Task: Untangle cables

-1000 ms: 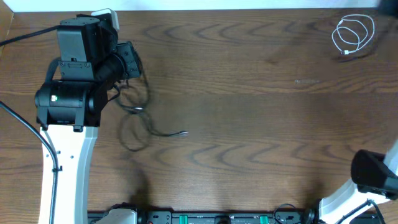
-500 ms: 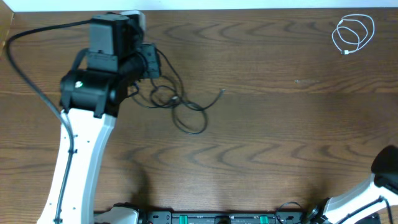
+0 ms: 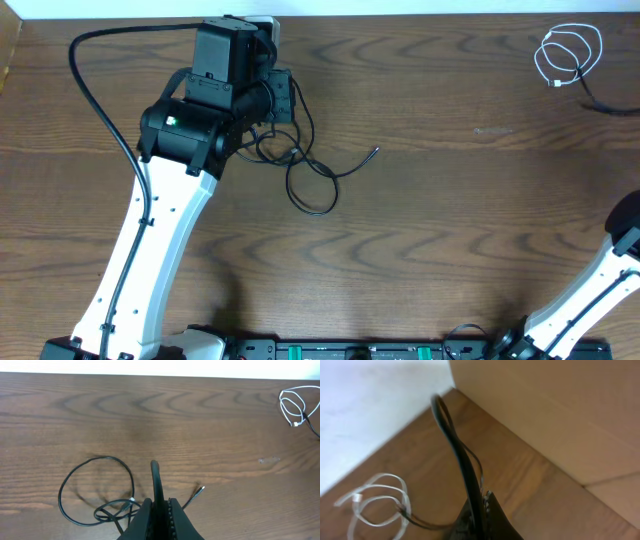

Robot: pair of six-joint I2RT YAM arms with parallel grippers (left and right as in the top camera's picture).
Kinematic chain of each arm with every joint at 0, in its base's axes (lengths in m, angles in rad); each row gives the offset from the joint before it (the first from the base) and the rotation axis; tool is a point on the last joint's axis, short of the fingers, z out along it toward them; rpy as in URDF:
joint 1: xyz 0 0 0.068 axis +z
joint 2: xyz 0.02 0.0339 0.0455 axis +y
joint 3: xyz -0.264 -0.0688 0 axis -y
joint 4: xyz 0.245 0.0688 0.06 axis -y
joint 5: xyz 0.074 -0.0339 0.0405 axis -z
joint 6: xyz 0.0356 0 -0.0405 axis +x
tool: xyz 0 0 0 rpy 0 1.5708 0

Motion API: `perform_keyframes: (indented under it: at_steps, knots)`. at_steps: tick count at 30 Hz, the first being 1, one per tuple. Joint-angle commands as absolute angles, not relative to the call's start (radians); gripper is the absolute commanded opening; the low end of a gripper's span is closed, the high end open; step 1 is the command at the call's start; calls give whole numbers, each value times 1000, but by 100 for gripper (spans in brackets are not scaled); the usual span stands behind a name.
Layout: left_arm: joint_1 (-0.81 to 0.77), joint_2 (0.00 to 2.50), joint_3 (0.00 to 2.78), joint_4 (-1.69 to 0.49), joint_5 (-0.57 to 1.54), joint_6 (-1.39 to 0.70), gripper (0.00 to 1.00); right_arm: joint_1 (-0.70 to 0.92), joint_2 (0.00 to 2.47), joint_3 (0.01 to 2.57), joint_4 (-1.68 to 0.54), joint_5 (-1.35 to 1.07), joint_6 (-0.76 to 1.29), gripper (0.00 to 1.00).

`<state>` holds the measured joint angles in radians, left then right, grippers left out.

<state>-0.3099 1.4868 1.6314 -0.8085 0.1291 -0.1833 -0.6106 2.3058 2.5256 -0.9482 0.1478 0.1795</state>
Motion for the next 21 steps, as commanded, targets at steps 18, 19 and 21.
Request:
perform_keyframes:
  at_steps: [18,19,21]
  knots:
    - [-312,1496,1644,-803,132,-178,7,-677,2330,2530,-1104,-161,37,99]
    - [-313,1496,1644,-803,132,-178,7,-677,2309,2530,-1108,-216,-9,99]
    - [-314,1496,1644,-803,132,-178,7,-677,2272,2530,-1123,-215,-16,99]
